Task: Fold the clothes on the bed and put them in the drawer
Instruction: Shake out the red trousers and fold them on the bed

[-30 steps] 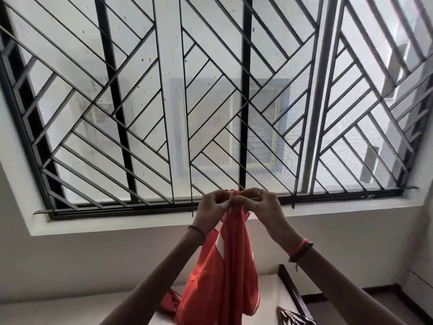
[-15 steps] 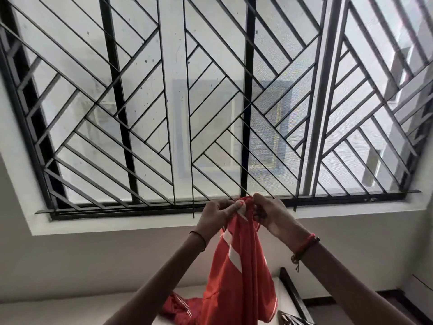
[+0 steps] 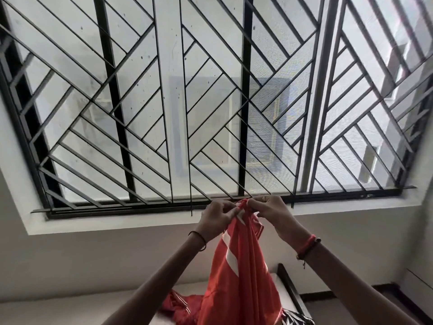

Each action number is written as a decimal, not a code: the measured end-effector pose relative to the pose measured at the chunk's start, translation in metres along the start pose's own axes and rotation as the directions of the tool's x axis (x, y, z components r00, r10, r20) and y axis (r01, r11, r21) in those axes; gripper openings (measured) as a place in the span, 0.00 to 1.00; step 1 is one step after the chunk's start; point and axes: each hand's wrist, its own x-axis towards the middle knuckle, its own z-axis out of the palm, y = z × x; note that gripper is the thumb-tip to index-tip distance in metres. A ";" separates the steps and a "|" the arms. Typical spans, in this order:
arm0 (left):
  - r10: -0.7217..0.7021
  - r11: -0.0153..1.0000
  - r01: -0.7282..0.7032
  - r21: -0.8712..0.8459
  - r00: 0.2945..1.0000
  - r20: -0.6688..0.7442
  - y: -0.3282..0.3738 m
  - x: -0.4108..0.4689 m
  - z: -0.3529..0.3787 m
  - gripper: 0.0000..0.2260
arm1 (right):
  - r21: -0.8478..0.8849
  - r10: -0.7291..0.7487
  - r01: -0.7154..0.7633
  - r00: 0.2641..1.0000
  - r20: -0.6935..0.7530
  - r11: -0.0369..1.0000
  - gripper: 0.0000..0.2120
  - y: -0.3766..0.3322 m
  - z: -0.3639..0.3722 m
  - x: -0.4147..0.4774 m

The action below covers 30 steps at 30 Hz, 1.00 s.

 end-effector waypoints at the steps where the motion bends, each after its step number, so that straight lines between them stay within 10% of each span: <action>1: 0.009 1.000 -0.009 0.006 1.000 0.006 0.001 0.000 0.001 0.09 | -0.028 -0.020 0.019 1.000 -0.020 0.999 0.07 0.000 0.000 0.000; 20: 0.041 0.999 -0.042 -0.008 0.997 -0.068 0.000 -0.003 0.003 0.17 | -0.255 -0.175 0.165 0.984 -0.019 0.953 0.10 0.002 0.001 0.011; 30: 0.096 0.962 -0.040 0.272 0.975 -0.199 0.011 0.001 0.004 0.10 | -0.199 -0.200 0.192 0.979 -0.025 0.961 0.12 0.000 -0.004 0.010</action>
